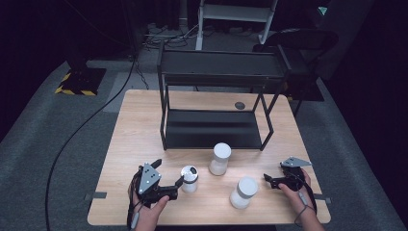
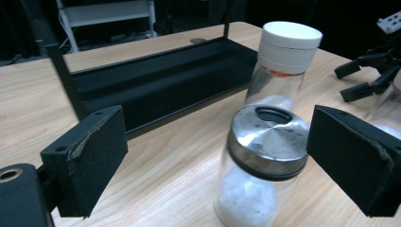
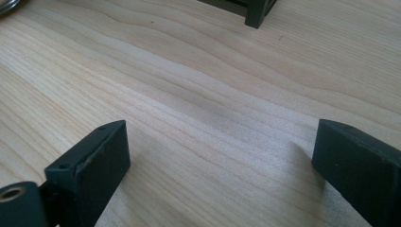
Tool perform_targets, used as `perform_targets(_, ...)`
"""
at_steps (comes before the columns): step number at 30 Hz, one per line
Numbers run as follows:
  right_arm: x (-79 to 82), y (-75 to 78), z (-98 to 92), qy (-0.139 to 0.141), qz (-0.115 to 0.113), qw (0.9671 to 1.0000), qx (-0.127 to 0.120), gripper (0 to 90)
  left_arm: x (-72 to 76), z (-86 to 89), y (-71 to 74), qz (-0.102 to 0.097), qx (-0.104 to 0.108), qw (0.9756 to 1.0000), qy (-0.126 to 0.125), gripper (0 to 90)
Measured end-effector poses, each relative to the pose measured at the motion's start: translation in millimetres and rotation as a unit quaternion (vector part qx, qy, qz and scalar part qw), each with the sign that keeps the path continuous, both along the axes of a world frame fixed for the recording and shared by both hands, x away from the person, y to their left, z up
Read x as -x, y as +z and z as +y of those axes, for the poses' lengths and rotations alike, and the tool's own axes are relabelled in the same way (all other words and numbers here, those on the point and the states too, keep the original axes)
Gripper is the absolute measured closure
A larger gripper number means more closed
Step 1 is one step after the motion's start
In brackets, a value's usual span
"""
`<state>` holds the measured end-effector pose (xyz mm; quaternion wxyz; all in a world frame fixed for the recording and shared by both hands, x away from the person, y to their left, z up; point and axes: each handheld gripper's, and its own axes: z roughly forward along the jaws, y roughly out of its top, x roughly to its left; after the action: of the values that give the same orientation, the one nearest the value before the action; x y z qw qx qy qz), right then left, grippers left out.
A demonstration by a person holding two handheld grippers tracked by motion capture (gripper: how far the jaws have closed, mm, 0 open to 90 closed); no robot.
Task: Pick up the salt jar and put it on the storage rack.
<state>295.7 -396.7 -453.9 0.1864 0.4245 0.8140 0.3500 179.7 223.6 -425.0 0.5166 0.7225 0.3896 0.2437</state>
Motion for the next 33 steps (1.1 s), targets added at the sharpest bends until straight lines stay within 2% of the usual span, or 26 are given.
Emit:
perform_targets(8,0.2,0.0,0.2,-0.001,0.0,1.0,0.0,4.6,-7.9,-5.9,2.3,0.005,0.007,0.9998,-0.02,5.9)
perform_targets(11,0.9,0.0,0.8,-0.003,0.0,1.0,0.0,4.6,-10.0,-10.3,4.4,0.002,-0.002,0.9996,-0.028,5.6)
perform_targets(18,1.3,-0.1,1.0,-0.004,0.0,1.0,0.0,4.6,-15.2,-17.9,3.3,-0.001,0.002,0.9992,-0.039,5.1)
perform_targets(22,1.4,0.0,1.2,-0.004,0.0,1.0,0.0,4.6,-16.1,-22.1,0.6,-0.004,0.006,0.9993,-0.038,3.8)
perform_targets(33,1.3,-0.1,1.1,-0.004,0.0,1.0,0.0,4.5,-22.4,-31.0,-12.6,0.014,0.015,0.9992,-0.035,3.9)
